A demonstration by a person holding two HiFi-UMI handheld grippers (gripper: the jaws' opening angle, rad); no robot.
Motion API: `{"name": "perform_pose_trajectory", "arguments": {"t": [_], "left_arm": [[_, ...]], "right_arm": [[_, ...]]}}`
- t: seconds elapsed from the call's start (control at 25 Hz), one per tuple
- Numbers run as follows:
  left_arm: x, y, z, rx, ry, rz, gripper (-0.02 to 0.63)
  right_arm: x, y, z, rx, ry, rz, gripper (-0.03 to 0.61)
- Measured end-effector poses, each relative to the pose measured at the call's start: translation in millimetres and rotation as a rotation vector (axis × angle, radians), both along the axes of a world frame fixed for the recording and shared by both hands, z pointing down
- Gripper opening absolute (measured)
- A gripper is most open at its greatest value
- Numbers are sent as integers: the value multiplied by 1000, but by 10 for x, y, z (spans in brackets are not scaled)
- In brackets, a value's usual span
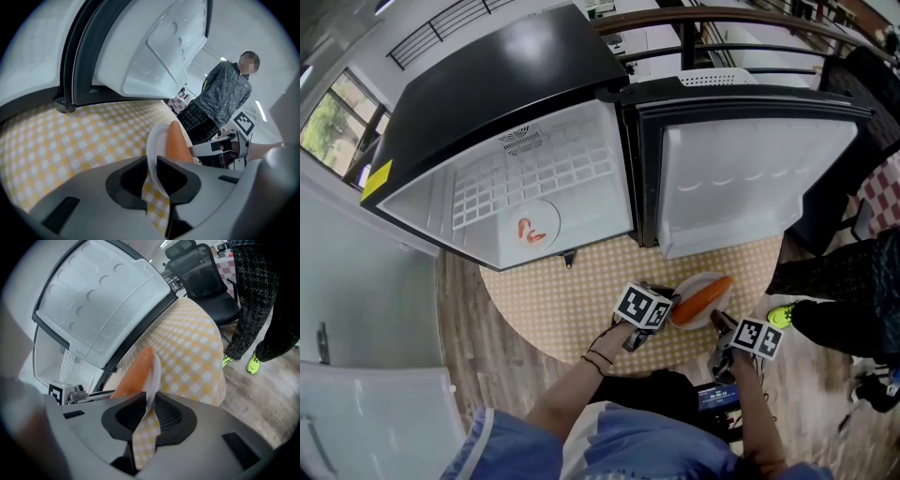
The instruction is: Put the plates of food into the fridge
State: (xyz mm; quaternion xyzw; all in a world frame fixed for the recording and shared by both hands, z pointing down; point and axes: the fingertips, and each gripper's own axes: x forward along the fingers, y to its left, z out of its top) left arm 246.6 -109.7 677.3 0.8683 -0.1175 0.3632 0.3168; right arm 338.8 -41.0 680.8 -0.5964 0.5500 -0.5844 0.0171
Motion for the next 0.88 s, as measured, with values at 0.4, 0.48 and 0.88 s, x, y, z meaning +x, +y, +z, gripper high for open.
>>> {"name": "perform_pose_trajectory", "arguments": {"t": [0.4,0.48,0.88], "left_arm": [[-305,156,-7,-34,19,-148,67],[-389,163,-20,-39,25,-180,65],[-887,141,-51,-51,27,-347,57]], "right_arm": [[-195,30,-7,-29,-54,-45,58],[-252,2,-25,-27,-56,-67,55],[-648,-235,-120,-24,-39,-203,43]]}}
